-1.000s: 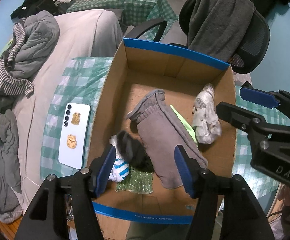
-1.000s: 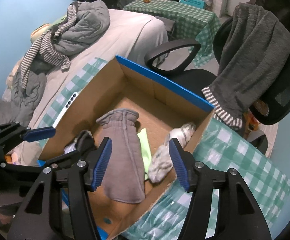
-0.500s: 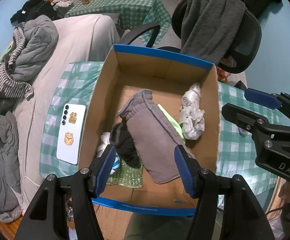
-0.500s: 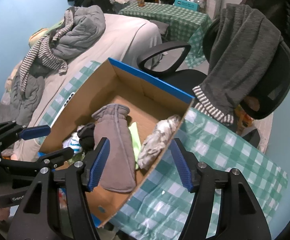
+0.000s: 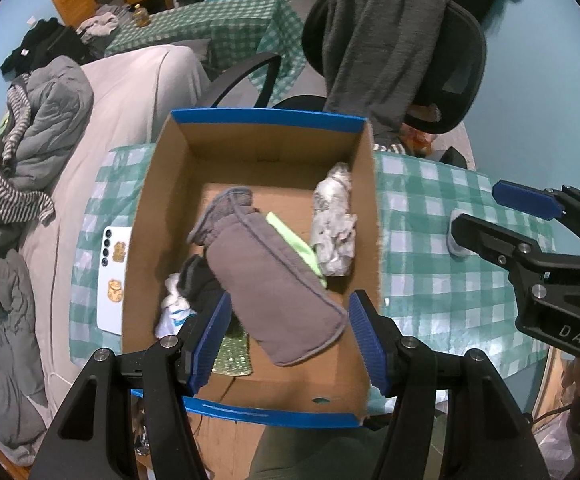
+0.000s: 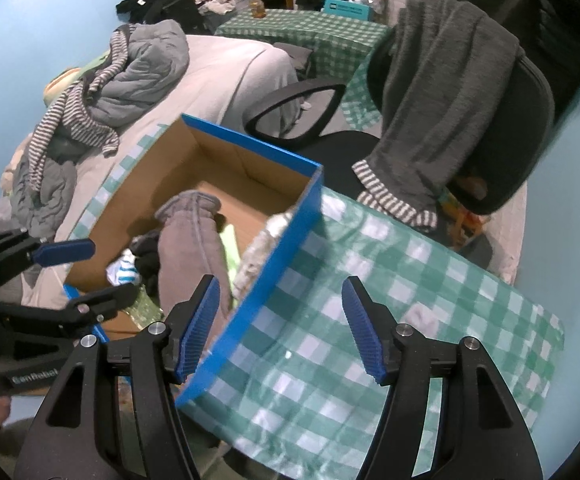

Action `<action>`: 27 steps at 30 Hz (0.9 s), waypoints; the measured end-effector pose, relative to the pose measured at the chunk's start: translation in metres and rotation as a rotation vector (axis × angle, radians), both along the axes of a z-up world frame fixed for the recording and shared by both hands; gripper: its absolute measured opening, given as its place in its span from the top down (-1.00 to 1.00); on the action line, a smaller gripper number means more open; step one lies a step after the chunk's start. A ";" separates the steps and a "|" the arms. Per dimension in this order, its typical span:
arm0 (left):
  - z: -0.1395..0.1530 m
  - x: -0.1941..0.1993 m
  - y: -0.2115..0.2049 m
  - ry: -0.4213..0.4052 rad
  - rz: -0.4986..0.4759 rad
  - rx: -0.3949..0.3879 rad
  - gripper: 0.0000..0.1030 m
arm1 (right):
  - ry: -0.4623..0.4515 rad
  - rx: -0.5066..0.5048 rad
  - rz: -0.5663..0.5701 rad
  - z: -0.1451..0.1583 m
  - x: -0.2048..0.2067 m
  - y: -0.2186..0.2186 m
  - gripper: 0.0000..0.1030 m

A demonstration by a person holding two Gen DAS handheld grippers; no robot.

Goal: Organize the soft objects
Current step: 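Move both tools back toward the grey sock on the table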

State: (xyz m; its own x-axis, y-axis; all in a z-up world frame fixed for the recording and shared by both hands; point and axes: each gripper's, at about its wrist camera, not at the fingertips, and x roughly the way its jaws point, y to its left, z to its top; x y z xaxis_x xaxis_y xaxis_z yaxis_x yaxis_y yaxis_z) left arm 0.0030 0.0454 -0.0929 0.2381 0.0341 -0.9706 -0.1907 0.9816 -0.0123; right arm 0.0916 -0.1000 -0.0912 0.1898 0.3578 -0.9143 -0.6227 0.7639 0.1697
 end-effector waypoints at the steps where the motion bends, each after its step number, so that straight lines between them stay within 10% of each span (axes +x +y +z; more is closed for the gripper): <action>1: 0.000 0.001 -0.005 -0.001 -0.008 -0.001 -0.21 | 0.000 -0.003 -0.005 0.000 0.000 -0.005 -0.26; 27: -0.007 0.035 -0.114 0.021 -0.200 -0.018 -0.21 | 0.034 -0.062 -0.208 -0.011 0.006 -0.151 -0.26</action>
